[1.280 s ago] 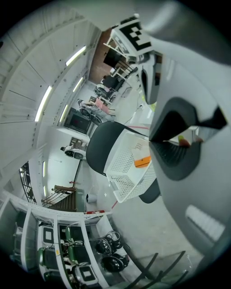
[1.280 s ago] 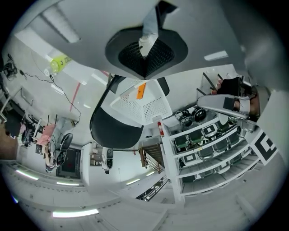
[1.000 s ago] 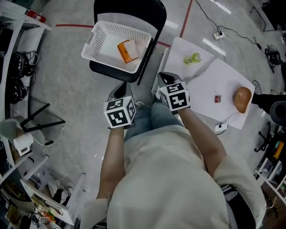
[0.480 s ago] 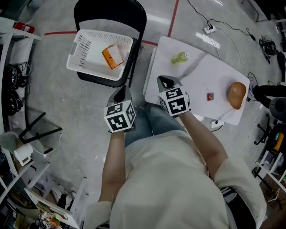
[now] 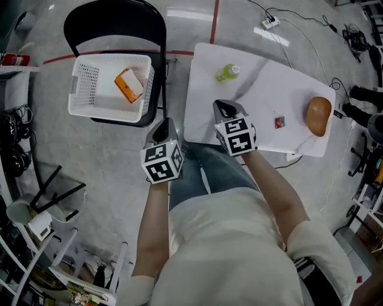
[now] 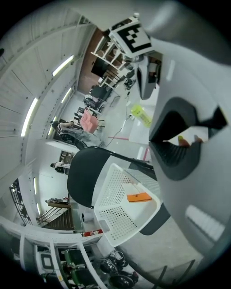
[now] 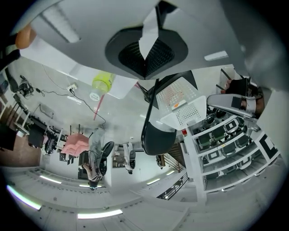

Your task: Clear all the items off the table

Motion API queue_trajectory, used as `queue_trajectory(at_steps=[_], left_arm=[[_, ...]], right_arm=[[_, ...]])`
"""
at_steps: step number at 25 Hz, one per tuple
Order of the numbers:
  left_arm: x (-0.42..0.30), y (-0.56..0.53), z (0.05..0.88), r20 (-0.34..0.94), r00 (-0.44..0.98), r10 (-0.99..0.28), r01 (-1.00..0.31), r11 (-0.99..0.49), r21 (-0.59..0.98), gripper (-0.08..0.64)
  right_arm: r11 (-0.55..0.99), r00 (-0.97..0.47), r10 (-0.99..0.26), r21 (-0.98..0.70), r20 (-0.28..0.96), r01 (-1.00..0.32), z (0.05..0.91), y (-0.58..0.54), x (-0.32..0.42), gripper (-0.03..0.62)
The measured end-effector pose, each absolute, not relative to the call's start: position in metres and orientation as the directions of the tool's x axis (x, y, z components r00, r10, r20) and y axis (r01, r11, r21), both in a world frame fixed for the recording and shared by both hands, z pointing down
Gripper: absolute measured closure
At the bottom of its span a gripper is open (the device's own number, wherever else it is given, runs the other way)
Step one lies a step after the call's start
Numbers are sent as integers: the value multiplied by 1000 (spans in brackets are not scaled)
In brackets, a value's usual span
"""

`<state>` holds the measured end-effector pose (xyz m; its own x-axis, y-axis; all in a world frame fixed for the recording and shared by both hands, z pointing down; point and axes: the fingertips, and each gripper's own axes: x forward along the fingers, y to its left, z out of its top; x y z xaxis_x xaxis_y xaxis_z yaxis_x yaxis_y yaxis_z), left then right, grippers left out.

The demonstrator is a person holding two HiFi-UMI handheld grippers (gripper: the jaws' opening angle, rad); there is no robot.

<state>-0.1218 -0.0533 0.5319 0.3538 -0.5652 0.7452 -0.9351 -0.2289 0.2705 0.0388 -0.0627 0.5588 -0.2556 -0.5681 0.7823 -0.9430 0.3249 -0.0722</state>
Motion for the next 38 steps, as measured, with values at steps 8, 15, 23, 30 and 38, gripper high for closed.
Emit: queue_trajectory(at_steps=[8,15,23,30,38], left_arm=[[-85,-58,573,764,369,-529,-926,-280,254,552],[-65,-60,605,787,377,-488,-918,-310,247,551],[-49,-65,632,794,397,-461,-907,-327,264,551],[-39,-72,653,803,398,-443,-907,-322,272,551],[-29,-81,666,809,406,-426,-903,-322,283,552]], right_arm=[[297,-247,-540,-93,805,-950,618,-66,81,548],[271,-234,-548,-94,803,-958,660,-83,110,470],[251,-221,-543,-94,810,-963,694,-102,130,366],[226,-220,-541,-112,812,-968,717,-116,138,292],[241,-229,-551,-110,802,-964,732,-143,141,220]])
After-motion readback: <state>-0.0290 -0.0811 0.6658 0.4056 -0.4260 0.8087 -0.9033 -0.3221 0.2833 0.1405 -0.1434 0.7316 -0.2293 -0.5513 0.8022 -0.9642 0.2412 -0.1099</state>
